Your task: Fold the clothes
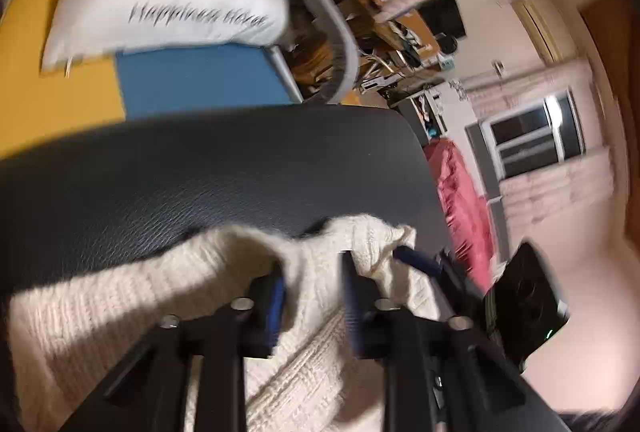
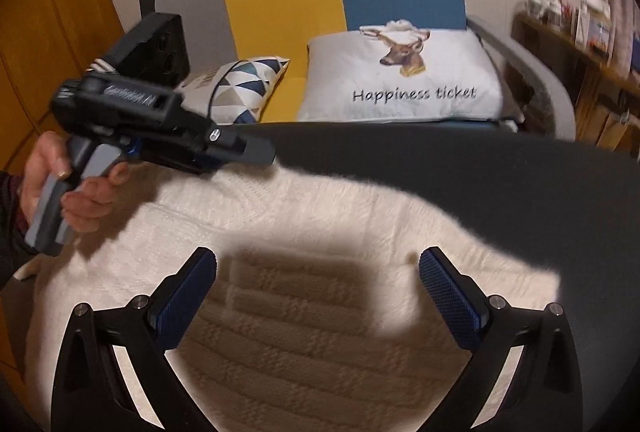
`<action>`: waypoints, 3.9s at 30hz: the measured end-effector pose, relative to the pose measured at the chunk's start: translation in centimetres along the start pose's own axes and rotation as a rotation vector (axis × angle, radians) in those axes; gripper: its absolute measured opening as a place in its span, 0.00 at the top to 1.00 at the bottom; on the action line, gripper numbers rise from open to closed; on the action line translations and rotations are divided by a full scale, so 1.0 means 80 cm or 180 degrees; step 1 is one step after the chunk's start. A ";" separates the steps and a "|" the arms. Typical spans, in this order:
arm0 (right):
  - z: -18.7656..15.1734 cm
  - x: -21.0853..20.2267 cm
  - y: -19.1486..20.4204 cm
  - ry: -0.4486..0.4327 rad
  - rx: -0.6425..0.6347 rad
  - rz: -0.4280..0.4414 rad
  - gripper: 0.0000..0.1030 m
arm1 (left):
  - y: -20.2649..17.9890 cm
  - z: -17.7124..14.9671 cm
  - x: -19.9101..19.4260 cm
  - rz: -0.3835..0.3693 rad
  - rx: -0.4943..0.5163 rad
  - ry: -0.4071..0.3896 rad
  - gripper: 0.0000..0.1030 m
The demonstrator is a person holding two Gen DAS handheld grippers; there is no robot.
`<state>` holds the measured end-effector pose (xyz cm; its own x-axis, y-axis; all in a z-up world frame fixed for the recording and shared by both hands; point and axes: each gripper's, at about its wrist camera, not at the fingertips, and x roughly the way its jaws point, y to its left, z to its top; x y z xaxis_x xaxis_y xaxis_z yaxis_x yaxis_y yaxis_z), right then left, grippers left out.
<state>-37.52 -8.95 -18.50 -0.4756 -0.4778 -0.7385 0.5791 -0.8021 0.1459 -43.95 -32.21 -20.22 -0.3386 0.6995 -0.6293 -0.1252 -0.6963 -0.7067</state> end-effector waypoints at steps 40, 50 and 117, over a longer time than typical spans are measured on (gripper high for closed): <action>0.027 0.108 0.105 0.0378 -0.0276 0.0112 0.00 | 0.089 -0.157 -0.167 0.1264 -0.0498 -0.1541 0.77; 0.049 0.083 0.147 0.0277 -0.0411 0.0171 0.00 | 0.054 -0.206 -0.222 0.1815 -0.0041 -0.1740 0.75; 0.015 0.009 0.129 0.0181 -0.0247 0.1204 0.00 | 0.026 -0.156 -0.153 0.1857 0.0852 -0.1160 0.73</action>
<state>-32.69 -18.02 -16.70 -0.1827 -0.7122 -0.6778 0.7561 -0.5424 0.3663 -28.40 -40.18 -18.04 -0.7021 0.1382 -0.6986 -0.0374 -0.9868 -0.1576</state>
